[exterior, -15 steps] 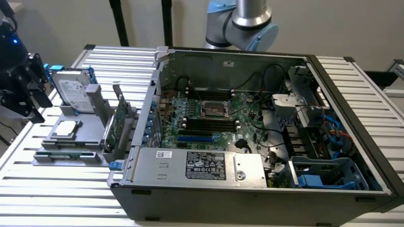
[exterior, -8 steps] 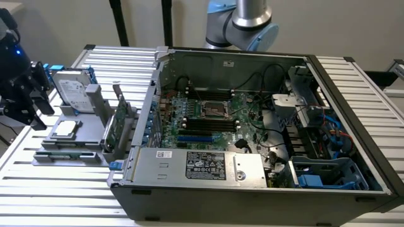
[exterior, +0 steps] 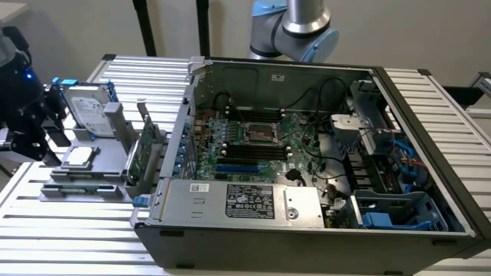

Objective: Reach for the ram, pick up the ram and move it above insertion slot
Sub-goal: 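Pick up the ram and move it above insertion slot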

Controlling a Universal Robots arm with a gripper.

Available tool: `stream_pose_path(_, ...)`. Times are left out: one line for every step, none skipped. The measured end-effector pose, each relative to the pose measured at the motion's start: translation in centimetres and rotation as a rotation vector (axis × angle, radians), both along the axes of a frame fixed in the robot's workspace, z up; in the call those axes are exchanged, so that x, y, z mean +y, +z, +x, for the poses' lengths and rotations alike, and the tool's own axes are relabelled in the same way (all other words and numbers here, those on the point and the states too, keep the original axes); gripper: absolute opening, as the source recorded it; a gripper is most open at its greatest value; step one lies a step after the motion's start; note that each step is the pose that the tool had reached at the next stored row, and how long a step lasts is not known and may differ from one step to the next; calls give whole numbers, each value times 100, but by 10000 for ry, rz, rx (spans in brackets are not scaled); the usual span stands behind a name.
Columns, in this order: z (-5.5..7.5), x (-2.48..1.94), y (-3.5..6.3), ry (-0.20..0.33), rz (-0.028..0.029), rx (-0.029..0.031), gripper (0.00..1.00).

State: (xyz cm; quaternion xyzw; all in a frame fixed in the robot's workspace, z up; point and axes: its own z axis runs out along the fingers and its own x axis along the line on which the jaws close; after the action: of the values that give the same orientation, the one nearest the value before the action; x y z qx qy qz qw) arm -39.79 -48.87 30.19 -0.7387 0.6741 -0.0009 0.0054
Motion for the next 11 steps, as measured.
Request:
stream_pose_path(11, 0, -17, -40, -1, 1, 48)
stream_pose_path(23, 0, -35, -79, -1, 1, 48)
stream_pose_path(33, 0, -54, -113, 0, 0, 48)
stream_pose_path(42, 0, -75, -146, 0, -1, 48)
stream_pose_path(46, 0, -93, -166, 1, -2, 48)
stream_pose_path(50, 0, -111, -185, 1, -2, 48)
stream_pose_path(54, 0, -128, -204, 1, -1, 48)
stream_pose_path(57, 0, -146, -223, 0, -1, 48)
stream_pose_path(58, 0, -165, -240, 0, -1, 48)
stream_pose_path(59, 0, -182, -252, 0, 0, 48)
stream_pose_path(58, 0, -201, -264, 0, -1, 48)
